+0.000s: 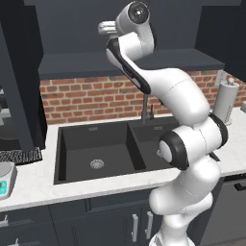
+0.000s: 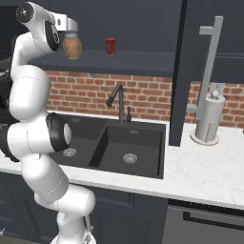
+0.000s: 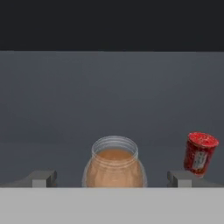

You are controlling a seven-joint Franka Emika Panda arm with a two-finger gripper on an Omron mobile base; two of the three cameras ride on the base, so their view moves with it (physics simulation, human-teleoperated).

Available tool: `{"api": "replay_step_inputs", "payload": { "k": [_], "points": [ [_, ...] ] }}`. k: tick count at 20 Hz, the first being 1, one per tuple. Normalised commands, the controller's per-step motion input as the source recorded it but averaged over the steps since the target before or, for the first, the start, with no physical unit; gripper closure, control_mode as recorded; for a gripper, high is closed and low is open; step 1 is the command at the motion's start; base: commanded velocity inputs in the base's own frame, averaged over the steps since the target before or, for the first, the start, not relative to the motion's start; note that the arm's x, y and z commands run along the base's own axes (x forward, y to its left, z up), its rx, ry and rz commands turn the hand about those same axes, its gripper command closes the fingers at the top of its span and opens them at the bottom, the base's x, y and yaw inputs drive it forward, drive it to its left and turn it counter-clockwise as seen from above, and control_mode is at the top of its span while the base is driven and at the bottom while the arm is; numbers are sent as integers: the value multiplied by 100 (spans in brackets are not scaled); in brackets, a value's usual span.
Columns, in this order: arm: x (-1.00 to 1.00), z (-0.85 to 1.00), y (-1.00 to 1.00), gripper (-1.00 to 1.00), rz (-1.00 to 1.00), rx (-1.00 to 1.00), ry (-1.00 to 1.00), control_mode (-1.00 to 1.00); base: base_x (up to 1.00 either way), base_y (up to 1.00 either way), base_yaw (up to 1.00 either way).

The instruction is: Pick the honey bottle and place it on the digital scale for weighing, and close the cabinet.

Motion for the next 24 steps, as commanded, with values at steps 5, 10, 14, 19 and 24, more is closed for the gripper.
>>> {"api": "replay_step_inputs", "payload": {
  "k": [5,10,14,19,24],
  "points": [
    [38,-19,0,-100,0,2,0,-100,0,0,0],
    [39,-14,0,-100,0,0,0,-100,0,0,0],
    [21,-12,0,-100,0,0,0,-100,0,0,0],
    [11,-12,0,-100,0,0,0,-100,0,0,0],
    [20,-27,0,-100,0,0,0,-100,0,0,0]
  ]
}}
